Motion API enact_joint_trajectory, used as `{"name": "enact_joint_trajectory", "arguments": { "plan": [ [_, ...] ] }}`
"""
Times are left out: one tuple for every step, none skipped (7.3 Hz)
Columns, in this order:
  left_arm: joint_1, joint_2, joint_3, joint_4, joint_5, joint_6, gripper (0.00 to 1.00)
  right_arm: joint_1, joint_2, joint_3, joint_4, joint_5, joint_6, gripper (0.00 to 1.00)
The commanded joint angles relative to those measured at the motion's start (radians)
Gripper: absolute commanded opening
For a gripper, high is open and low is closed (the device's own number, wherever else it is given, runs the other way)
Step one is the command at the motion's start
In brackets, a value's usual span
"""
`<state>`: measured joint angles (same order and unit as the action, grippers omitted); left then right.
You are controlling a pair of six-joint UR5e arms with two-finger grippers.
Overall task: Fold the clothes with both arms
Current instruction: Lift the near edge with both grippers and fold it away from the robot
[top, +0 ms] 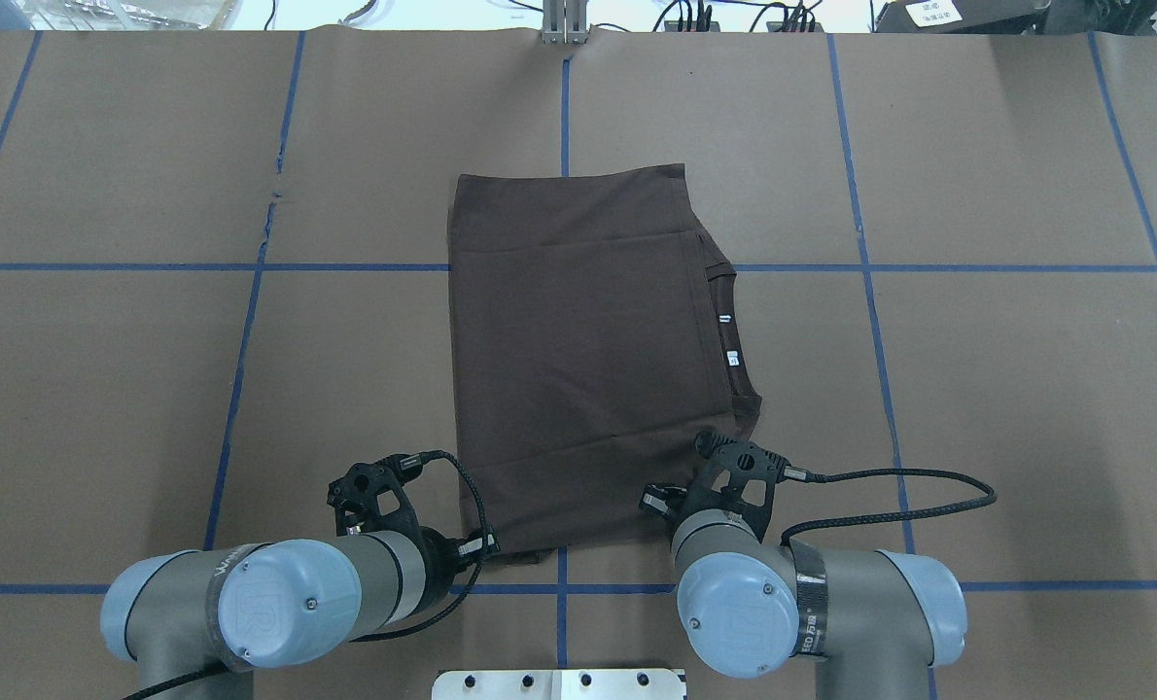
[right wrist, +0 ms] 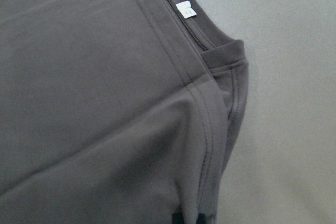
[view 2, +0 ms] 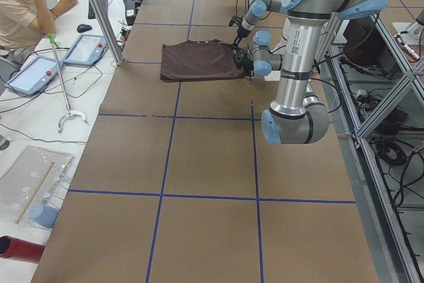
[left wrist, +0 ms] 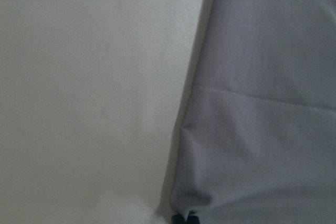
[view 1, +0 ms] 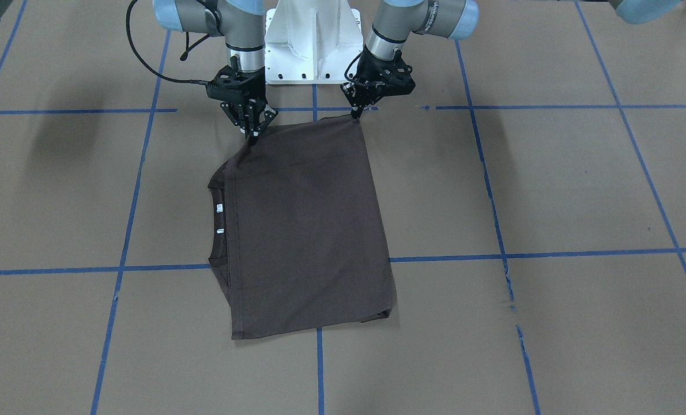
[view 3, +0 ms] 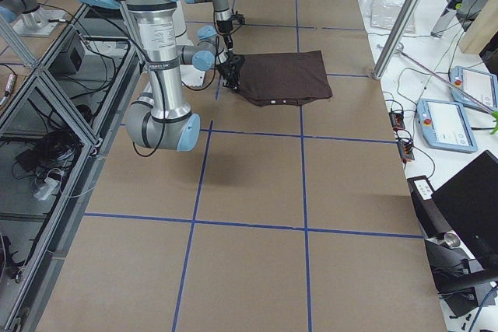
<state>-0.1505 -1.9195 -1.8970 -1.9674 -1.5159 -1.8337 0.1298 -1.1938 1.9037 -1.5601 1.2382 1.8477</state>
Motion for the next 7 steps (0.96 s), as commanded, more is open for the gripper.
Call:
{"name": "enact_joint_trajectory", "arguments": {
  "plan": [
    [-0.003, -0.003, -0.013, 0.002, -0.003, 0.002, 0.00, 0.007, 0.016, 0.006, 0.002, 0.000, 0.002, 0.00],
    [-0.007, -0.001, -0.043, 0.013, -0.007, 0.002, 0.00, 0.008, 0.022, 0.029, -0.009, 0.001, 0.001, 0.00],
    [-0.006, -0.003, -0.092, 0.072, -0.010, 0.004, 0.00, 0.011, 0.013, 0.094, -0.020, 0.004, 0.001, 0.00],
    [-0.007, -0.001, -0.175, 0.150, -0.029, 0.004, 0.00, 0.010, 0.020, 0.169, -0.103, 0.009, 0.001, 0.00],
    [-0.004, -0.003, -0.303, 0.282, -0.065, 0.004, 0.00, -0.005, 0.019, 0.295, -0.205, 0.024, 0.004, 0.00],
    [-0.003, -0.013, -0.441, 0.432, -0.096, 0.004, 0.00, -0.043, 0.020, 0.419, -0.322, 0.035, 0.017, 0.00],
    [-0.003, -0.021, -0.536, 0.535, -0.110, 0.002, 0.00, -0.079, 0.031, 0.510, -0.418, 0.035, 0.056, 0.00]
  ]
}}
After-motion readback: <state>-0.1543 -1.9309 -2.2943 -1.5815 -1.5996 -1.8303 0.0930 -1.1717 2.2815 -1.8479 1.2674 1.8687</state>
